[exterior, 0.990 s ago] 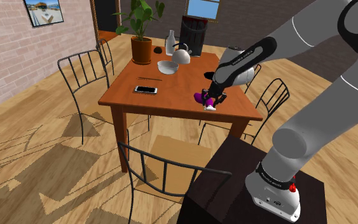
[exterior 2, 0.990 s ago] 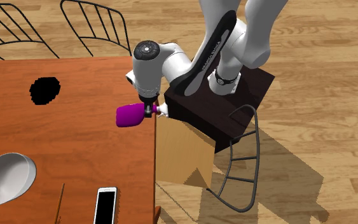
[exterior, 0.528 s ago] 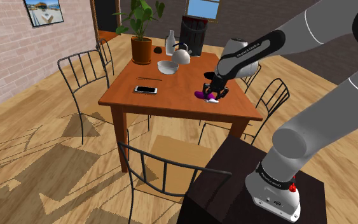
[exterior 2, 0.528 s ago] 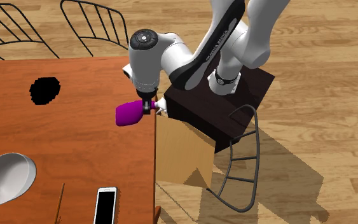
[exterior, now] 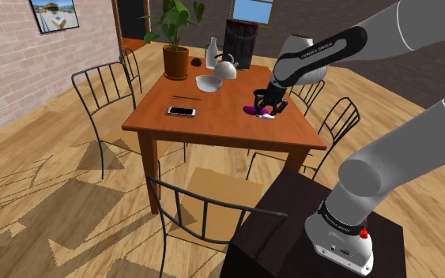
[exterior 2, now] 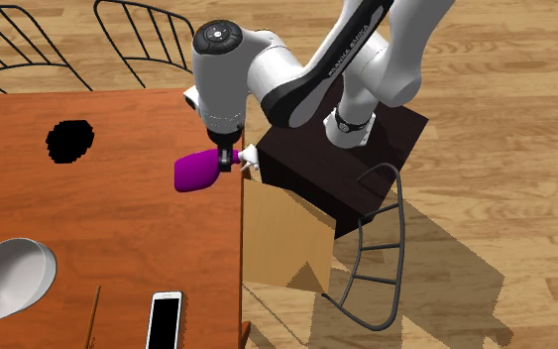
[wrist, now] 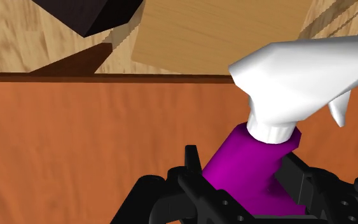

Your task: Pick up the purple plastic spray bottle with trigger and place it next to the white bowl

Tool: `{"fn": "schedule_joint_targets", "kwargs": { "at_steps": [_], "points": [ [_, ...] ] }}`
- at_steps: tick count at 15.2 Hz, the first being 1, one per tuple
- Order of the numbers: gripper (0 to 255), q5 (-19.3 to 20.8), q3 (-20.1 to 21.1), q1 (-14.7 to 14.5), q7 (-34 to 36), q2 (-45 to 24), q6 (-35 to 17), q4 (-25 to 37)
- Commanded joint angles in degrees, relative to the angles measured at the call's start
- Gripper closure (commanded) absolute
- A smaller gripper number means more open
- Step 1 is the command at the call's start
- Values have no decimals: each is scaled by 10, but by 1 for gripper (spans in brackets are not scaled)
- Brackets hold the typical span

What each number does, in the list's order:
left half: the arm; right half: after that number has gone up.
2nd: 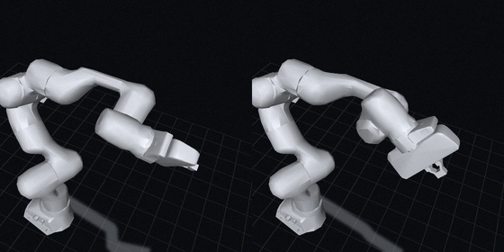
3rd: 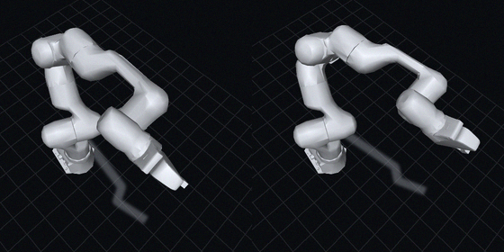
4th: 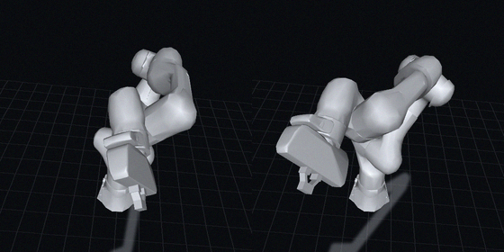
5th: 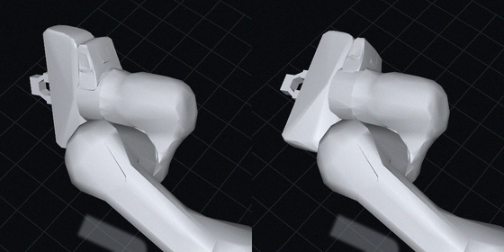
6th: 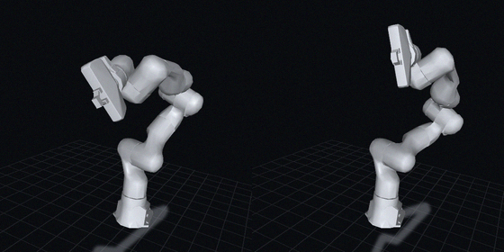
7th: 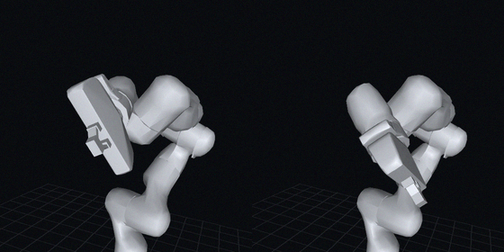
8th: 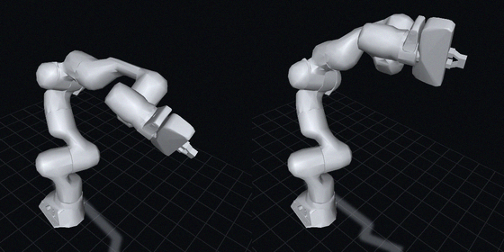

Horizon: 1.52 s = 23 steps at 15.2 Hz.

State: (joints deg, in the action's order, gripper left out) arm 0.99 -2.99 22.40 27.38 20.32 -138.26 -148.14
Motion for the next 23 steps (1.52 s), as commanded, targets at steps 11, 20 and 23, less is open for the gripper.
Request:
{"fn": "schedule_joint_targets", "kwargs": {
  "at_steps": [11,20,23],
  "points": [
    [255,-7,-15,3,-24,-86,58,143],
    [255,-37,-33,15,-70,-282,96,377],
    [255,-47,-35,23,-82,-349,122,469]
  ]
}}
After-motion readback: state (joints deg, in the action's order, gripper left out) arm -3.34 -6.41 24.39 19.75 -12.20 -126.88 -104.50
